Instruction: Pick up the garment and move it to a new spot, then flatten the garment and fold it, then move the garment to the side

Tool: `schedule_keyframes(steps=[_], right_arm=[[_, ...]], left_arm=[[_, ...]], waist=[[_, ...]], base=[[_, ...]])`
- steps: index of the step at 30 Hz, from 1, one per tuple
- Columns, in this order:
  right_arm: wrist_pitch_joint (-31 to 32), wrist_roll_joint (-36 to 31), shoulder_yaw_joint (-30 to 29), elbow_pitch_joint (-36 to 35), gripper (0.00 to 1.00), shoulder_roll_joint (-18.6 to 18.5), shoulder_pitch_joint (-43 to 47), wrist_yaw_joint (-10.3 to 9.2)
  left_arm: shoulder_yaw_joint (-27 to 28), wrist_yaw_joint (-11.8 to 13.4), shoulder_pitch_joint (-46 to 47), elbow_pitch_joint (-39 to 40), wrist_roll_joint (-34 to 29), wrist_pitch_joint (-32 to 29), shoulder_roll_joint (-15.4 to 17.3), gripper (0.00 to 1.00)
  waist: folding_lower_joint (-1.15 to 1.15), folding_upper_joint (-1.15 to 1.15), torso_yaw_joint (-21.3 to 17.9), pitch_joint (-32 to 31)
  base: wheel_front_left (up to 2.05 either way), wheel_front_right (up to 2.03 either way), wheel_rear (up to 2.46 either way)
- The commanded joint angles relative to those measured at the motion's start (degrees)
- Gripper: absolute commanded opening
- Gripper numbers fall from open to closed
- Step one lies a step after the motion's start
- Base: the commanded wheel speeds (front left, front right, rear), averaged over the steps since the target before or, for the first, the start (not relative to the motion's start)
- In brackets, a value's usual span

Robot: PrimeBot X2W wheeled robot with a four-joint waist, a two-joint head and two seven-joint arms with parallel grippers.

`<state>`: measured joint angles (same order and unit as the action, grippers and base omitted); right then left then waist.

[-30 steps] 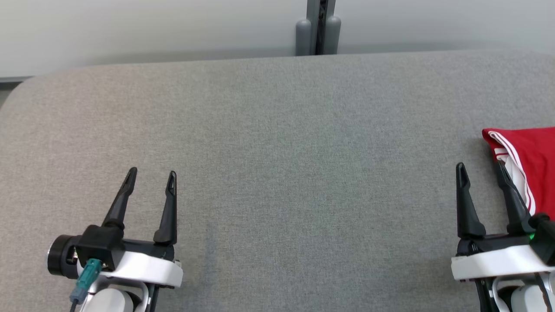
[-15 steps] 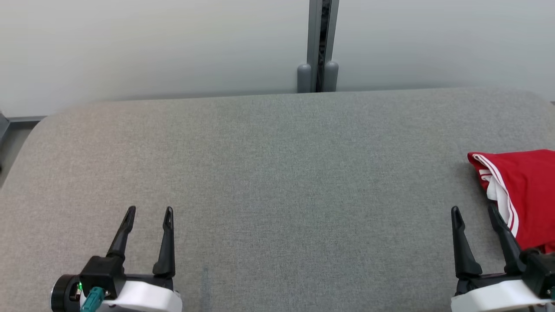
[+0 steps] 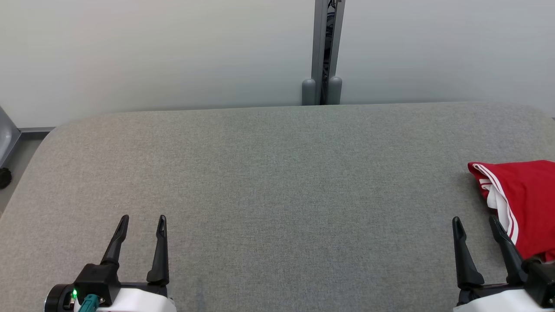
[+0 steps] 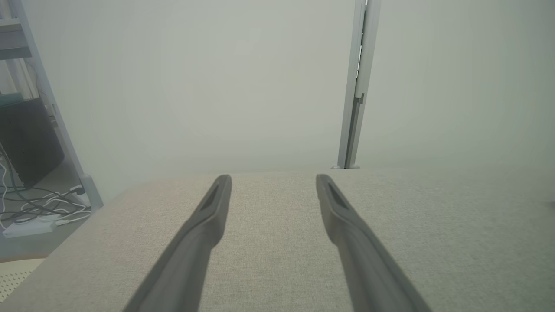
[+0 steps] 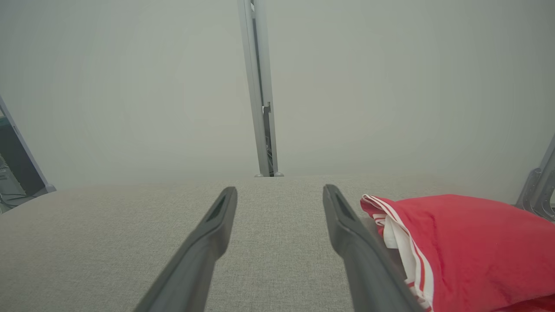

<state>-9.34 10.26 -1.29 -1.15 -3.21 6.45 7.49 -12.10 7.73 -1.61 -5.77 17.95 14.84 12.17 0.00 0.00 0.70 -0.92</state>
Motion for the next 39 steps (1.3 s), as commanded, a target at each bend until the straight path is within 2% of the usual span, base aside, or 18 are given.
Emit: schedule_keyframes(steps=[1, 39], right_arm=[[0.25, 0.12, -0.04, -0.35, 1.0, -0.03, 0.27, 0.03], [0.53, 0.33, -1.11, -0.69, 1.0, 0.21, 0.64, 0.03]], left_arm=[[0.1, 0.34, -0.03, -0.04, 0.08, 0.3, 0.42, 1.0], [-1.75, 1.69, 0.14, 0.76, 0.67, -0.55, 1.11, 1.0]], waist=[[0.0, 0.0, 0.02, 0.04], [0.0, 0.0, 0.14, 0.46]], base=[[0.0, 0.0, 0.0], [0.0, 0.0, 0.0]])
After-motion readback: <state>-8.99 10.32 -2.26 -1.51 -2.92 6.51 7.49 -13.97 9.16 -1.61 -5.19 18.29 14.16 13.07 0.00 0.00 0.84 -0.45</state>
